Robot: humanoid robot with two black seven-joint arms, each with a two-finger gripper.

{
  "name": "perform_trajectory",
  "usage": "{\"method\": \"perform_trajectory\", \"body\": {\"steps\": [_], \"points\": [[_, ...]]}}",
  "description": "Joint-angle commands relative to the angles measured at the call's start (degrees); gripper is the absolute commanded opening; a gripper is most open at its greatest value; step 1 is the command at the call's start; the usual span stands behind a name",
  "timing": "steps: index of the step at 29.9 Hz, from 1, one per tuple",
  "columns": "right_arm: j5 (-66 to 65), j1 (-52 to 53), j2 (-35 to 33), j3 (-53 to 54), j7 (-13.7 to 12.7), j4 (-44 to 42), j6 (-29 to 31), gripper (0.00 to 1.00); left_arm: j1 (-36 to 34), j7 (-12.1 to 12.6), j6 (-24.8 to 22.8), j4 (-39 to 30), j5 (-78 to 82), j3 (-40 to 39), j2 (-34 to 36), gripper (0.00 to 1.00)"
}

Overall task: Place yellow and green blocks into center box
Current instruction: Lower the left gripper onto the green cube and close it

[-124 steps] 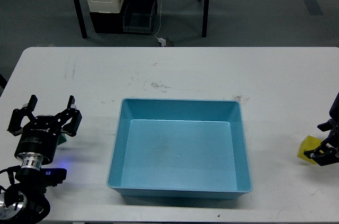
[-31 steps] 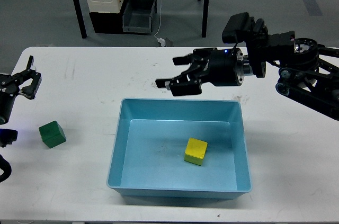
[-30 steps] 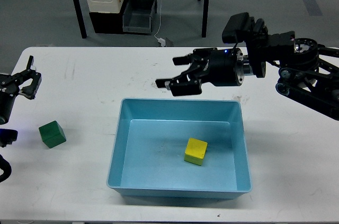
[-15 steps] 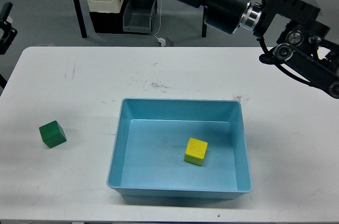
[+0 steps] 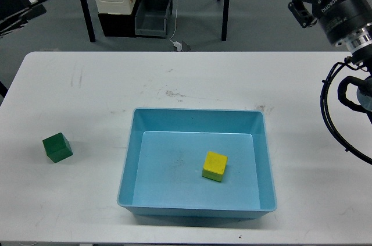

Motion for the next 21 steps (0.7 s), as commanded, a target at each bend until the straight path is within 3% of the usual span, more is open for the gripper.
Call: {"method": "perform_trajectory", "body": {"steps": [1, 6, 13, 21], "points": [[0.15, -10.84, 0.08, 5.52, 0.18, 5.18, 1.19, 1.0, -0.23, 0.01, -0.02, -4.94, 6.26, 3.51, 5.46, 1.0], [0.15, -21.22, 0.7, 9.39, 0.7, 9.58, 1.27, 1.0, -5.4, 0.01, -0.02, -9.26, 16.26, 16.59, 7.14, 1.0], [0.15, -27.82, 0.78, 12.65, 1.58, 11.34, 1.27, 1.0, -16.13, 0.01, -0.02, -6.55, 34.21, 38.04, 5.57, 1.0], [0.15, -31.43, 0.78, 14.32, 1.67, 11.61, 1.27, 1.0, -18.33, 0.01, -0.02, 1.54, 37.82, 44.39, 1.17, 1.0]]}}
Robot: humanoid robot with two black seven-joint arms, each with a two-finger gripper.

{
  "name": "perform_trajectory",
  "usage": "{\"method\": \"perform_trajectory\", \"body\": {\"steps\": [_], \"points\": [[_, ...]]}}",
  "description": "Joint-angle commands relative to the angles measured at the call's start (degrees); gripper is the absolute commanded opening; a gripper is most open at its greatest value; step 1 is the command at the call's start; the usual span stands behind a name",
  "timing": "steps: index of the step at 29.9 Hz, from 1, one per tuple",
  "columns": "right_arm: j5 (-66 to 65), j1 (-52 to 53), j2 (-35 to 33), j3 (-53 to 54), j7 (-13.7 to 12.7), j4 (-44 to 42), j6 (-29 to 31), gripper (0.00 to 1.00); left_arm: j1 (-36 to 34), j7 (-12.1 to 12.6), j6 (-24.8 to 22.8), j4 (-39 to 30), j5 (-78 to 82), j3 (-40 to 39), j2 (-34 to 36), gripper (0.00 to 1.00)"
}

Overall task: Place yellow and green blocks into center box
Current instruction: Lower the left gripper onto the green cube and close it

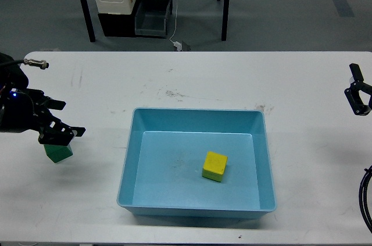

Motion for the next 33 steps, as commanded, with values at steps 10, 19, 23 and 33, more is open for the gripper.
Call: {"method": "perform_trajectory", "body": {"steps": [10, 19, 23, 33], "points": [[-0.01, -2.82, 0.0, 1.22, 0.09, 0.01, 0.0, 1.0, -0.12, 0.02, 0.0, 6.98, 1.6, 8.94, -3.36, 1.0], [-0.01, -3.35, 0.0, 1.49, 0.53, -0.08, 0.0, 1.0, -0.21, 0.02, 0.0, 14.1, 1.34, 10.62, -6.35, 1.0], [-0.01, -3.35, 0.0, 1.4, 0.88, -0.08, 0.0, 1.0, -0.12, 0.02, 0.0, 14.8, 1.34, 10.97, -7.23, 1.0], [-0.01, -3.53, 0.0, 1.49, 0.88, -0.16, 0.0, 1.0, 0.58, 0.02, 0.0, 16.56, 1.51, 11.23, -7.84, 1.0]]}}
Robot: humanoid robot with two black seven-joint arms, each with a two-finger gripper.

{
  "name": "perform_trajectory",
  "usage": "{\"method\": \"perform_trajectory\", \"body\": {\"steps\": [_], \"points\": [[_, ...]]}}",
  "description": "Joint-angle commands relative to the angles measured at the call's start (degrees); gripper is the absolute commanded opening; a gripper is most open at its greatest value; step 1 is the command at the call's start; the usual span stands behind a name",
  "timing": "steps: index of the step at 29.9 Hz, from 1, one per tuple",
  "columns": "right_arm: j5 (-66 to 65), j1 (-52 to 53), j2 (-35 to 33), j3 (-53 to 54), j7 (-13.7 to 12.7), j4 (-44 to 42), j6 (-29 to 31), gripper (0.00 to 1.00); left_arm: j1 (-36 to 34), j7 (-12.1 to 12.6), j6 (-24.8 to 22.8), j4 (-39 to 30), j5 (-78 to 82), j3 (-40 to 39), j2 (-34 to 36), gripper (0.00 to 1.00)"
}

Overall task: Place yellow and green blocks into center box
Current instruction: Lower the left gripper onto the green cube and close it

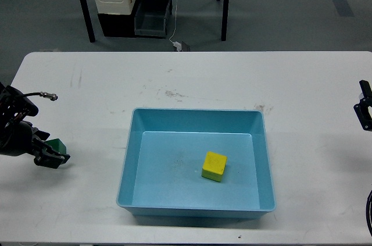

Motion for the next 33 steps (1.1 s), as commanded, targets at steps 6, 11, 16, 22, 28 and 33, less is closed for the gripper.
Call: {"method": "perform_trajectory", "body": {"steps": [6, 11, 16, 22, 28, 33], "points": [[0.0, -0.01, 0.0, 0.01, 0.0, -0.08, 0.0, 1.0, 0.18, 0.0, 0.0, 0.65, -0.06, 2.94, -0.01, 0.98], [0.0, -0.01, 0.0, 0.1, 0.0, -0.08, 0.0, 1.0, 0.27, 0.0, 0.0, 1.88, -0.15, 2.94, -0.09, 0.88], [0.0, -0.1, 0.0, 0.01, 0.0, -0.08, 0.0, 1.0, 0.01, 0.0, 0.32, 2.06, -0.77, 2.85, -0.09, 0.76], [0.0, -0.36, 0.0, 0.01, 0.09, -0.17, 0.0, 1.0, -0.43, 0.0, 0.49, 2.06, -2.52, 1.98, -0.09, 0.72], [0.0, -0.45, 0.0, 0.01, 0.0, -0.17, 0.0, 1.0, -0.43, 0.0, 0.49, 2.06, -5.07, 1.98, -0.09, 0.72], [0.0, -0.45, 0.0, 0.01, 0.0, -0.17, -0.09, 1.0, -0.43, 0.0, 0.58, 2.06, -5.51, 1.97, -0.7, 0.71]]}}
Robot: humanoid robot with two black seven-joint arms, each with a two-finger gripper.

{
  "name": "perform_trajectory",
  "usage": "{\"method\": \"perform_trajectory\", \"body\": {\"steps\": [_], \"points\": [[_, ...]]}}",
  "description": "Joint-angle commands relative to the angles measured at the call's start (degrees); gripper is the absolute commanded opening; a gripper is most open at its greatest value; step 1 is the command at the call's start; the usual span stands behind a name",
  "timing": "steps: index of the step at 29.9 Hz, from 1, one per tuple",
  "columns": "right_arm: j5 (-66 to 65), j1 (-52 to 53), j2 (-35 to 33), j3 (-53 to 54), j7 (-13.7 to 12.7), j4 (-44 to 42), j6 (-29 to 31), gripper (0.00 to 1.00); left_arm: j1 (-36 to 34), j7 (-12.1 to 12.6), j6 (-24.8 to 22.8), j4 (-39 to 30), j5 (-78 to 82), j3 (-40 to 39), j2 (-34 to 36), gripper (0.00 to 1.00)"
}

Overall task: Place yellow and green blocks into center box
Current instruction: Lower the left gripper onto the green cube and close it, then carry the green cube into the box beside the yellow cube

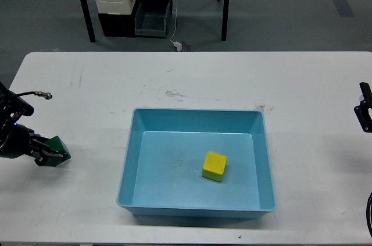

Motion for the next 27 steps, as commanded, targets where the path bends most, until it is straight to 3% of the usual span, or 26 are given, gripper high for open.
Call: {"method": "perform_trajectory", "body": {"steps": [1, 6, 10, 16, 20, 27], "points": [[0.0, -0.01, 0.0, 0.0, -0.03, 0.0, 0.05, 1.0, 0.0, 0.0, 0.17, -0.01, -0.42, 0.03, -0.98, 0.67], [0.0, -0.45, 0.0, 0.0, -0.03, 0.0, 0.05, 1.0, 0.0, 0.0, 2.72, -0.01, -0.34, 0.47, -0.9, 0.44], [0.0, -0.54, 0.0, 0.0, -0.03, 0.0, 0.05, 1.0, -0.26, 0.0, 3.86, -0.01, -0.51, 0.21, -0.54, 0.34], [0.0, -0.63, 0.0, 0.0, -0.03, 0.0, -0.03, 1.0, -3.95, 0.0, 3.78, -0.71, -0.69, 0.39, 0.59, 0.31], [0.0, -0.63, 0.0, 0.0, -0.03, -0.09, -0.03, 1.0, -8.16, 0.0, 3.69, -2.64, -5.15, -0.14, 4.98, 0.31], [0.0, -0.63, 0.0, 0.0, 0.05, -0.26, -0.03, 1.0, -18.89, 0.0, 2.9, -17.56, -16.5, 0.03, 11.41, 0.32]]}}
